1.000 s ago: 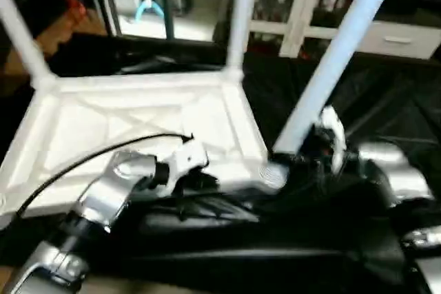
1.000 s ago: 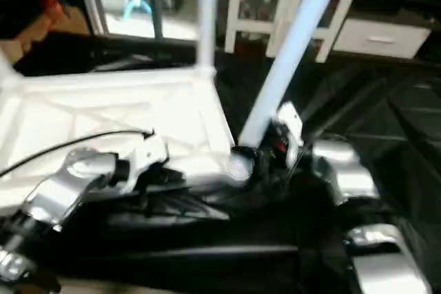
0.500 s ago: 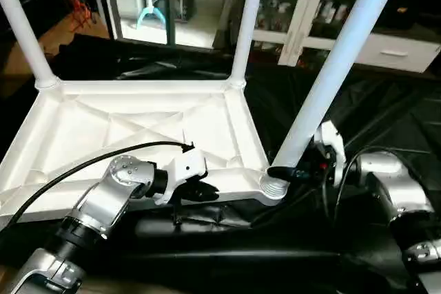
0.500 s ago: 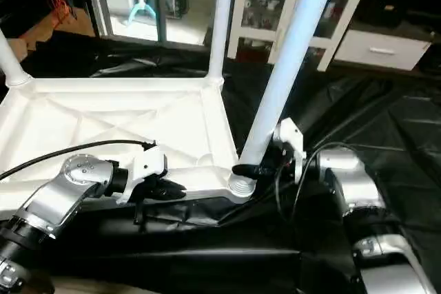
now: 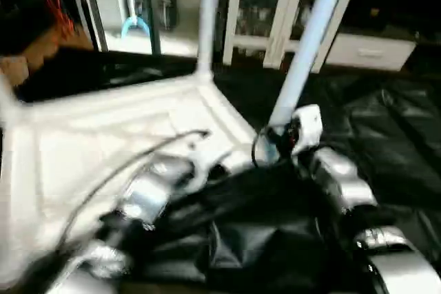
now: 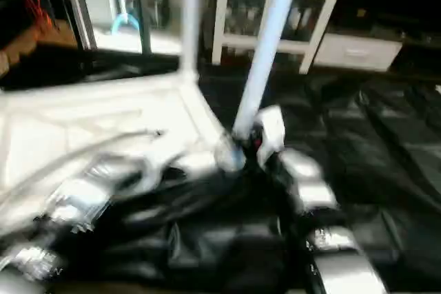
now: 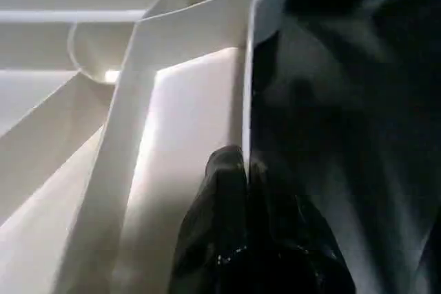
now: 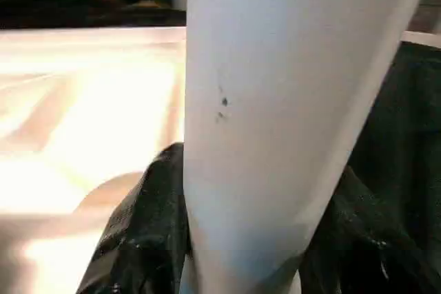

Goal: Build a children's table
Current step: Insert table leg to table base

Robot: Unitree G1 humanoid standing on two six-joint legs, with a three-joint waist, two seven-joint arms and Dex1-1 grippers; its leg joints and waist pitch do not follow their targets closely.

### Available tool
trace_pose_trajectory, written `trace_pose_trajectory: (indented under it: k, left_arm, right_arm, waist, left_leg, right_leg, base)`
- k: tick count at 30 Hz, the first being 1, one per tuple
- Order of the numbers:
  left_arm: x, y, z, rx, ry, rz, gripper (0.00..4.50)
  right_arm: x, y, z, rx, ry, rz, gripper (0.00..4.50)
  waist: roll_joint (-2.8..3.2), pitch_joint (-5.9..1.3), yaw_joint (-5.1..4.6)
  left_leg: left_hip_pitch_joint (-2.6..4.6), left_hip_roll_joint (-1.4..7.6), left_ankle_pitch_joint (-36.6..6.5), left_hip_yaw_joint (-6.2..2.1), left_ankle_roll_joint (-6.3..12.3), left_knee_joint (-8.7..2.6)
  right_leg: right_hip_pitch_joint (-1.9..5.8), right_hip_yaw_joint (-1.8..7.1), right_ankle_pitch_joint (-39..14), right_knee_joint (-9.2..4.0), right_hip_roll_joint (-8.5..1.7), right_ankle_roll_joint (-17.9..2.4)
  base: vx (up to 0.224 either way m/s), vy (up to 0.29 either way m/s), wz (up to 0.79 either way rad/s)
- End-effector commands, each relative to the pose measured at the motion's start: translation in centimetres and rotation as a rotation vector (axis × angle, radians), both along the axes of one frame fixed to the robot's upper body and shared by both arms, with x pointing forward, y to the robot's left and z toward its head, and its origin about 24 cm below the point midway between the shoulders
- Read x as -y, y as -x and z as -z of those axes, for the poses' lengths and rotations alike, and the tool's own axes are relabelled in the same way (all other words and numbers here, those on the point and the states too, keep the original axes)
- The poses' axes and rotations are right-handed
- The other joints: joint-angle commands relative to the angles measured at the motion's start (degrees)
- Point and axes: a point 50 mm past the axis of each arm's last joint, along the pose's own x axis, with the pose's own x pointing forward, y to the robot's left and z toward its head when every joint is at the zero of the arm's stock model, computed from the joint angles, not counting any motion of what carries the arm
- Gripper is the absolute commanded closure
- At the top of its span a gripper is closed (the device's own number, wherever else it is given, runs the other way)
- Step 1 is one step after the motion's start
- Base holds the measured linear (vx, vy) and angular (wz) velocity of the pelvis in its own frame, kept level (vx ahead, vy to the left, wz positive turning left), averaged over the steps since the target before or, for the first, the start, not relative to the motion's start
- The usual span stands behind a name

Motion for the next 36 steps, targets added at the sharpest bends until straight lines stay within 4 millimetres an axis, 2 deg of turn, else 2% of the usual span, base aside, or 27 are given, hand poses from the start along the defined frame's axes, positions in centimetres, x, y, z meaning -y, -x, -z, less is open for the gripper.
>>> trace_pose_trajectory:
  k: [1, 2, 3, 5, 11, 15, 16, 17, 18, 19, 20, 21, 22, 23, 24, 25, 26, 27, 28, 29, 31, 32, 33, 36]
  left_arm:
    - [2.4, -0.6, -0.7, 0.042, -0.027, -0.033, 4.50]
    - [3.1, -0.6, -0.8, 0.041, -0.023, -0.036, 4.50]
    - [4.5, -0.7, -1.1, 0.058, -0.025, -0.037, 4.50]
    - [4.9, -0.8, -1.2, 0.066, -0.029, -0.068, 4.50]
    - [3.5, -1.1, -1.0, 0.064, -0.049, -0.118, 4.50]
    - [2.7, -1.1, -1.3, 0.107, 0.016, -0.042, 4.50]
    - [2.3, -1.0, -1.4, 0.127, 0.040, 0.005, 4.50]
    - [2.1, -0.9, -1.4, 0.135, 0.049, 0.024, 4.50]
    - [1.1, -0.8, -1.3, 0.138, 0.048, 0.037, 4.50]
    - [0.3, -0.7, -1.3, 0.142, 0.049, 0.052, 4.50]
    - [0.0, -0.6, -1.3, 0.143, 0.048, 0.056, 4.50]
    - [-0.2, -0.6, -1.3, 0.144, 0.048, 0.060, 4.50]
    - [-0.8, -0.4, -1.3, 0.149, 0.049, 0.083, 4.50]
    - [-1.6, 0.2, -1.4, 0.166, 0.057, 0.149, 4.50]
    - [-1.6, 0.3, -1.4, 0.166, 0.058, 0.154, 4.50]
    - [-1.9, 0.6, -1.4, 0.169, 0.062, 0.185, 4.50]
    - [-2.2, 1.0, -1.3, 0.170, 0.068, 0.220, 4.50]
    - [-2.6, 1.6, -1.2, 0.168, 0.067, 0.260, 4.50]
    - [-3.0, 2.1, -1.1, 0.161, 0.065, 0.288, 4.50]
    - [-3.2, 2.4, -1.0, 0.156, 0.064, 0.307, 4.50]
    - [-4.0, 3.6, -0.9, 0.115, 0.083, 0.381, 4.50]
    - [-4.3, 3.8, -0.9, 0.106, 0.083, 0.395, 4.50]
    - [-4.9, 4.1, -0.7, 0.092, 0.073, 0.411, 4.50]
    - [-5.6, 4.2, -0.6, 0.090, 0.057, 0.414, 4.50]
  right_arm:
    - [0.7, 3.7, 7.0, -0.346, 0.141, 0.152, 2.64]
    - [0.3, 3.6, 7.0, -0.350, 0.136, 0.164, 2.64]
    - [-0.8, 3.1, 6.6, -0.311, 0.198, 0.132, 2.64]
    - [-1.4, 2.8, 6.2, -0.278, 0.229, 0.149, 2.64]
    - [-1.2, 2.5, 5.9, -0.248, 0.241, 0.181, 2.64]
    - [-1.5, 1.9, 5.0, -0.196, 0.140, 0.145, 2.64]
    - [-1.7, 1.8, 4.7, -0.184, 0.099, 0.092, 2.64]
    - [-1.9, 1.8, 4.6, -0.179, 0.082, 0.069, 2.64]
    - [-1.9, 1.8, 4.2, -0.145, 0.072, -0.022, 2.64]
    - [-1.8, 1.9, 4.0, -0.121, 0.078, -0.082, 2.64]
    - [-1.7, 2.0, 3.9, -0.113, 0.080, -0.102, 2.64]
    - [-1.7, 2.1, 3.8, -0.106, 0.082, -0.119, 2.64]
    - [-1.5, 2.1, 3.7, -0.088, 0.077, -0.147, 2.64]
    - [-1.0, 2.1, 3.1, -0.040, 0.064, -0.177, 2.64]
    - [-1.0, 2.1, 3.0, -0.036, 0.061, -0.179, 2.64]
    - [-0.8, 2.0, 2.7, -0.017, 0.050, -0.188, 2.64]
    - [-0.7, 2.0, 2.4, 0.008, 0.042, -0.202, 2.64]
    - [-0.6, 2.1, 1.8, 0.043, 0.018, -0.249, 2.64]
    - [-0.5, 2.3, 1.5, 0.062, 0.000, -0.288, 2.64]
    - [-0.5, 2.4, 1.2, 0.074, -0.015, -0.320, 2.64]
    - [0.2, 3.3, 0.7, 0.077, -0.063, -0.457, 2.64]
    - [0.6, 3.5, 0.6, 0.069, -0.066, -0.494, 2.64]
    - [1.4, 4.0, 0.6, 0.046, -0.068, -0.561, 2.64]
    - [2.3, 4.2, 0.5, 0.034, -0.081, -0.575, 2.64]
  waist:
    - [1.05, -0.95, -0.66]
    - [0.95, -1.06, -0.38]
    - [0.99, -1.06, -0.37]
    - [0.90, -1.19, -0.33]
    - [0.89, -1.21, -0.44]
    - [0.95, -1.35, -0.48]
    - [1.02, -1.41, -0.46]
    - [1.08, -1.54, -0.44]
    - [1.35, -1.57, -0.38]
    - [1.38, -1.65, -0.40]
    - [1.38, -1.65, -0.40]
    - [1.35, -1.79, -0.50]
    - [1.33, -1.98, -0.60]
    - [1.05, -2.04, -0.34]
    - [1.09, -2.11, -0.62]
    - [1.22, -2.34, -0.57]
    - [1.28, -2.28, -0.73]
    - [1.20, -2.29, -0.68]
    - [1.07, -2.41, -0.65]
    - [1.21, -2.12, -0.55]
    - [1.04, -2.00, -0.42]
    - [1.14, -1.93, -0.38]
    - [1.10, -1.85, -0.26]
    - [1.14, -1.68, 0.11]
  left_leg:
    - [1.61, 5.56, -28.5, -4.21, -6.85, -6.40]
    - [1.59, 5.50, -27.3, -3.93, -6.43, -6.34]
    - [1.10, 5.52, -25.8, -3.92, -5.97, -6.43]
    - [0.71, 5.57, -23.9, -3.85, -5.01, -6.43]
    - [0.31, 5.61, -23.0, -3.91, -3.47, -6.46]
    - [0.07, 5.65, -22.0, -3.93, -2.75, -6.50]
    - [-0.25, 5.67, -20.1, -3.85, -1.39, -6.45]
    - [-0.47, 5.77, -18.7, -3.89, -0.87, -6.41]
    - [-0.59, 5.92, -17.1, -3.94, -0.57, -6.42]
    - [-0.73, 6.12, -13.8, -3.83, 0.70, -6.30]
    - [-0.73, 6.12, -13.8, -3.83, 0.70, -6.30]
    - [-0.61, 6.11, -11.2, -3.59, 1.57, -6.00]
    - [-0.46, 6.09, -7.4, -3.38, 2.86, -5.68]
    - [-0.64, 5.99, -3.9, -3.30, 5.02, -5.23]
    - [-1.06, 5.84, -2.9, -3.19, 6.27, -5.13]
    - [-0.71, 6.06, -0.5, -3.18, 8.05, -4.78]
    - [-0.53, 6.12, 2.1, -3.07, 9.44, -4.67]
    - [-0.42, 6.12, 2.7, -3.03, 9.96, -4.54]
    - [-0.76, 6.13, 3.2, -3.12, 10.97, -4.39]
    - [-0.56, 6.39, 2.9, -3.01, 11.46, -4.53]
    - [-0.46, 6.49, 1.1, -2.99, 11.18, -4.64]
    - [-0.43, 6.59, 0.7, -3.02, 10.87, -4.74]
    - [-0.13, 6.61, -0.2, -2.89, 10.13, -4.82]
    - [0.14, 6.48, -0.3, -2.74, 8.71, -4.89]
  right_leg:
    - [-1.76, 2.26, -20.2, -4.84, -3.69, -8.9]
    - [-1.67, 2.22, -17.8, -4.88, -3.60, -9.0]
    - [-1.38, 2.22, -15.8, -4.74, -3.62, -9.2]
    - [-0.92, 2.23, -13.6, -4.58, -3.81, -9.5]
    - [-0.67, 2.18, -13.9, -4.61, -3.98, -9.2]
    - [-0.54, 2.20, -13.5, -4.61, -4.07, -9.3]
    - [-0.27, 2.18, -10.8, -4.42, -4.06, -10.1]
    - [0.03, 2.20, -9.2, -4.17, -4.17, -10.5]
    - [0.16, 2.18, -7.3, -3.90, -4.23, -11.0]
    - [0.47, 1.94, -2.9, -3.34, -4.16, -12.2]
    - [0.47, 1.94, -2.9, -3.34, -4.16, -12.2]
    - [0.60, 1.97, 0.3, -2.97, -4.21, -13.2]
    - [0.78, 1.98, 4.8, -2.46, -4.17, -14.5]
    - [1.13, 1.97, 8.3, -2.13, -4.50, -15.5]
    - [1.35, 2.05, 9.6, -1.94, -4.54, -15.8]
    - [1.24, 2.09, 12.6, -1.64, -4.75, -16.3]
    - [1.02, 1.99, 14.7, -1.42, -4.47, -16.9]
    - [0.94, 1.91, 14.9, -1.36, -4.39, -17.1]
    - [1.35, 1.94, 14.8, -1.15, -4.55, -17.2]
    - [1.02, 1.96, 14.0, -1.31, -4.49, -17.0]
    - [1.07, 1.93, 10.9, -1.41, -4.28, -17.0]
    - [0.99, 1.92, 10.0, -1.40, -4.24, -17.0]
    - [0.76, 1.87, 8.2, -1.55, -3.95, -17.1]
    - [0.55, 1.96, 6.8, -1.56, -3.74, -17.2]
  base:
    - [0.000, 0.000, 0.00]
    - [0.000, 0.000, 0.00]
    - [0.000, 0.000, 0.00]
    - [0.000, 0.000, 0.00]
    - [0.000, 0.000, 0.00]
    - [0.000, 0.000, 0.00]
    - [0.000, 0.000, 0.00]
    - [0.000, 0.000, 0.00]
    - [0.000, 0.000, 0.00]
    - [0.000, 0.000, 0.00]
    - [0.000, 0.000, 0.00]
    - [0.059, -0.012, -0.03]
    - [0.059, -0.012, -0.03]
    - [0.052, -0.016, -0.04]
    - [0.000, 0.000, 0.00]
    - [0.000, 0.000, 0.00]
    - [0.000, 0.000, 0.00]
    - [0.000, 0.000, 0.00]
    - [0.000, 0.000, 0.00]
    - [0.000, 0.000, 0.00]
    - [0.000, 0.000, 0.00]
    - [0.000, 0.000, 0.00]
    - [0.000, 0.000, 0.00]
    - [0.000, 0.000, 0.00]
